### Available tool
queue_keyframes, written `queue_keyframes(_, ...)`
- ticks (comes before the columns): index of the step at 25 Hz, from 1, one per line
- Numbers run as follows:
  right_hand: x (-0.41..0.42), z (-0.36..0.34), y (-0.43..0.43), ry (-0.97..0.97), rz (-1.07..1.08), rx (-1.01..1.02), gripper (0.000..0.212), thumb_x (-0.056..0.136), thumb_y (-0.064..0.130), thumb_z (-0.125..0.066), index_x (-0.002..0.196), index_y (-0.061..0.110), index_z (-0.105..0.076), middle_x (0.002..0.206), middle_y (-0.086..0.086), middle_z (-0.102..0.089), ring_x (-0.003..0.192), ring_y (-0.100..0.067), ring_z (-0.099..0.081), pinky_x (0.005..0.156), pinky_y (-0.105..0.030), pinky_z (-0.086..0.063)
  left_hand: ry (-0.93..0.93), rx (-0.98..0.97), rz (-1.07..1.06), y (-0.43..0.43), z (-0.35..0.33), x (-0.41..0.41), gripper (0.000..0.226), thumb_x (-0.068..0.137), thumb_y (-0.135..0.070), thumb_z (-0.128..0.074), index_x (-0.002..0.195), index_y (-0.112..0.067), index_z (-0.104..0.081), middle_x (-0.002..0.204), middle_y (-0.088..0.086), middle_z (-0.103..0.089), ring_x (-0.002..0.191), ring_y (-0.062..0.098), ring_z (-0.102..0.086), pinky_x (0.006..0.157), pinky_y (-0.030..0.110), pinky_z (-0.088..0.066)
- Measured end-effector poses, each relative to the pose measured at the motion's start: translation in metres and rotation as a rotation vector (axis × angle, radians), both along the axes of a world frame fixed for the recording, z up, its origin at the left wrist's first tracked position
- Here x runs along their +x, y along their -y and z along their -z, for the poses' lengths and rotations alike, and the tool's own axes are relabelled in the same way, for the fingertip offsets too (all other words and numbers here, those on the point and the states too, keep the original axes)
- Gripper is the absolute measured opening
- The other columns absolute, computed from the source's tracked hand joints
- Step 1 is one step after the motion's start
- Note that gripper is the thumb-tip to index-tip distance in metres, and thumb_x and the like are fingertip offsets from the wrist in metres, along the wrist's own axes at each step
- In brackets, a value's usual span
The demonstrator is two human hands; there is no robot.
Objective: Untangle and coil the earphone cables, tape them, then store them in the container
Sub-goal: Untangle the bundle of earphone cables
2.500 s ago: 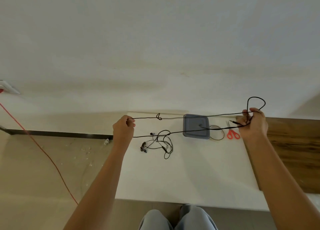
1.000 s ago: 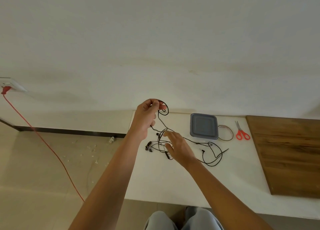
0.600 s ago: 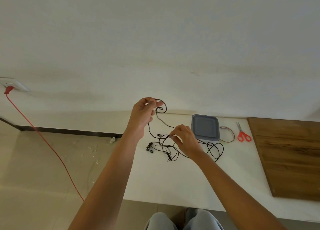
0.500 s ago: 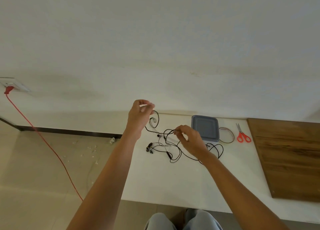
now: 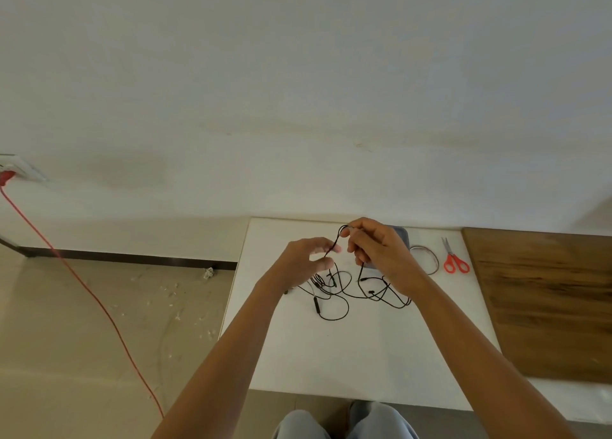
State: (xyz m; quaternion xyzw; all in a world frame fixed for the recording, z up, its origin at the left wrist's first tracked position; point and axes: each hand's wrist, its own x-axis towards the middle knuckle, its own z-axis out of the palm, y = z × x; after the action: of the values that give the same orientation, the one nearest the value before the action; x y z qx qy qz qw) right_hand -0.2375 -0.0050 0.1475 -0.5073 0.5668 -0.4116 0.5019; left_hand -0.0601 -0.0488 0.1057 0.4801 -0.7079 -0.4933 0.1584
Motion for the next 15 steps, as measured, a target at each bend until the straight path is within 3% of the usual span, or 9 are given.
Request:
queue_keyframes(3,-0.002,-0.012,-0.001,0.169,0.032,-0.030,0.020,0.099,0.009,-0.043,0.095,0.005,-0.062,0.071,-0.002,-0.056,0.056,-0.013,-0.041,0.057,-0.023,-0.043,0.009,-0.058,0.023,-0.004,0.009,-0.001,0.011,0.093,-0.014,-0.058,0.099,-0.015,-0.067,0.100,-0.013,-0.067,0.097,-0.013,-0.058,0.067,0.002,-0.041)
queue_keyframes(5,-0.006,-0.028,0.001,0.283,0.071,-0.106,0.022,0.100,0.007,-0.041,0.093,0.006,-0.062,0.071,0.000,-0.056,0.056,-0.013,-0.039,0.055,-0.022,-0.041,0.009,-0.066,-0.008,-0.007,0.016,0.001,0.011,0.094,-0.014,-0.057,0.095,-0.011,-0.067,0.093,-0.011,-0.068,0.082,-0.017,-0.059,0.069,0.006,-0.038)
queue_keyframes(8,-0.019,-0.057,0.006,0.407,0.150,-0.223,0.031,0.100,0.008,-0.039,0.086,0.016,-0.066,0.070,0.000,-0.055,0.053,-0.009,-0.036,0.050,-0.019,-0.032,0.008,-0.068,-0.096,-0.007,0.023,0.006,0.011,0.095,-0.016,-0.054,0.091,-0.014,-0.064,0.089,-0.012,-0.070,0.088,-0.005,-0.062,0.075,0.014,-0.042)
queue_keyframes(12,-0.045,-0.088,0.009,0.488,0.263,-0.362,0.026,0.099,0.013,-0.041,0.089,0.015,-0.065,0.071,0.004,-0.055,0.050,-0.007,-0.029,0.048,-0.020,-0.021,-0.057,-0.138,-0.212,-0.002,0.016,0.008,0.011,0.094,-0.019,-0.055,0.089,-0.016,-0.064,0.080,-0.011,-0.065,0.067,-0.007,-0.053,0.065,0.007,-0.038)
queue_keyframes(15,-0.054,-0.100,0.006,0.568,0.283,-0.387,0.023,0.096,0.015,-0.040,0.088,0.015,-0.061,0.075,0.006,-0.056,0.051,-0.008,-0.024,0.049,-0.021,-0.019,-0.022,-0.221,-0.120,0.003,0.005,0.009,0.010,0.094,-0.024,-0.057,0.087,-0.021,-0.063,0.076,-0.013,-0.061,0.066,-0.006,-0.050,0.063,0.008,-0.037)
